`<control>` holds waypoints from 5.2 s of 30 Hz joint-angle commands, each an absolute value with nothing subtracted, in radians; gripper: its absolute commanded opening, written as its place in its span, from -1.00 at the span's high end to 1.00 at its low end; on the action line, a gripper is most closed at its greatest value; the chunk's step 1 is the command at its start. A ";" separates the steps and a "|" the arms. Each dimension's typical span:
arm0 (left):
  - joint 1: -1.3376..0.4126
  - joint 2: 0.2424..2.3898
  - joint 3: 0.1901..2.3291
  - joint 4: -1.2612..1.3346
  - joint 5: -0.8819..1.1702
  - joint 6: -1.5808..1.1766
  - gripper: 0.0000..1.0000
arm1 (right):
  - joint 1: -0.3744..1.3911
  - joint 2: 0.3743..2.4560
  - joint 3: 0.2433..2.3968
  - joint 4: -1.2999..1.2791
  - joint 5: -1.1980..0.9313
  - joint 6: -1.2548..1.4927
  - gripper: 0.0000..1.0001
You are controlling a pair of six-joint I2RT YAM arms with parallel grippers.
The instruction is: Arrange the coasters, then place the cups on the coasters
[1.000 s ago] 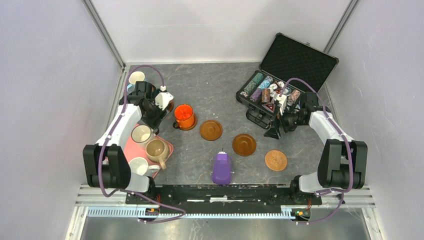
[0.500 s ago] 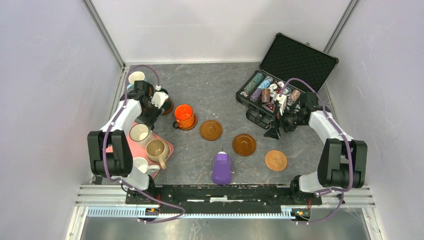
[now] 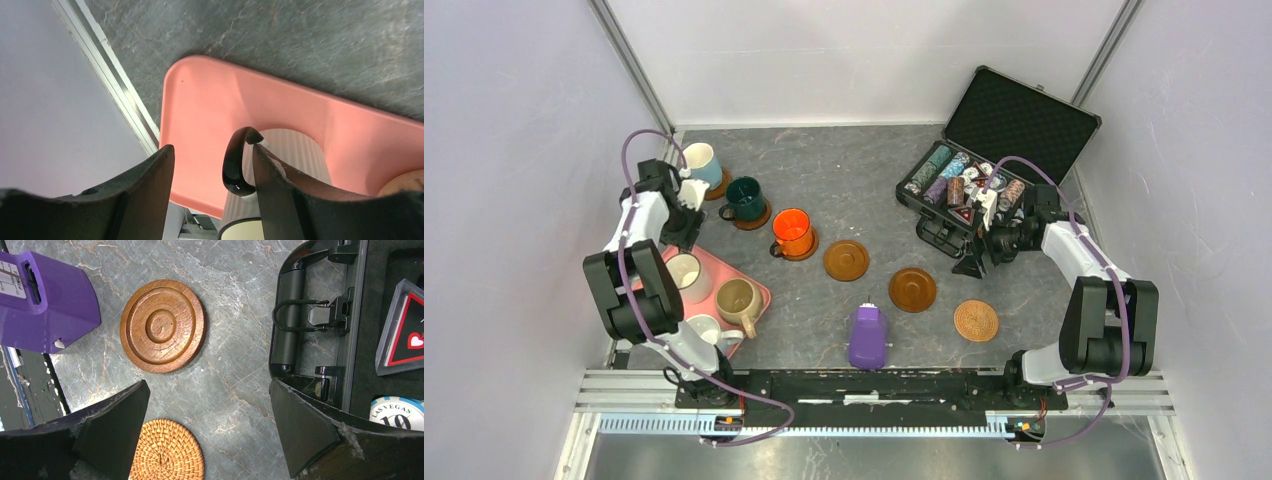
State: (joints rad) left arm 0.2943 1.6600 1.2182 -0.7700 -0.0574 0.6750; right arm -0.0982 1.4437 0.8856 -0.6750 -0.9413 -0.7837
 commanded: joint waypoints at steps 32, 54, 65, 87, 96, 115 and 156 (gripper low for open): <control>0.512 1.662 1.355 -0.883 0.156 0.905 -0.44 | -0.097 1.453 0.904 -0.716 -0.979 -0.822 -0.96; 0.653 1.554 1.115 -0.865 0.081 1.067 -0.16 | -0.097 1.454 0.920 -0.732 -0.970 -0.821 -0.96; 0.815 1.501 1.269 -1.097 0.211 1.352 -0.56 | -0.097 1.455 0.922 -0.742 -0.972 -0.830 -0.96; 0.896 1.567 1.169 -1.316 0.462 1.989 -0.46 | -0.097 1.458 0.925 -0.756 -0.975 -0.821 -0.96; 0.900 1.565 1.055 -1.257 0.444 2.020 -0.02 | -0.097 1.449 0.922 -0.764 -0.970 -0.824 -0.96; 1.000 1.552 1.140 -1.359 0.584 1.877 0.95 | -0.097 1.446 0.927 -0.745 -0.940 -0.802 -0.96; 0.093 1.236 1.505 -1.001 0.460 0.299 0.95 | -0.103 1.364 0.854 -0.511 -0.782 -0.564 -0.96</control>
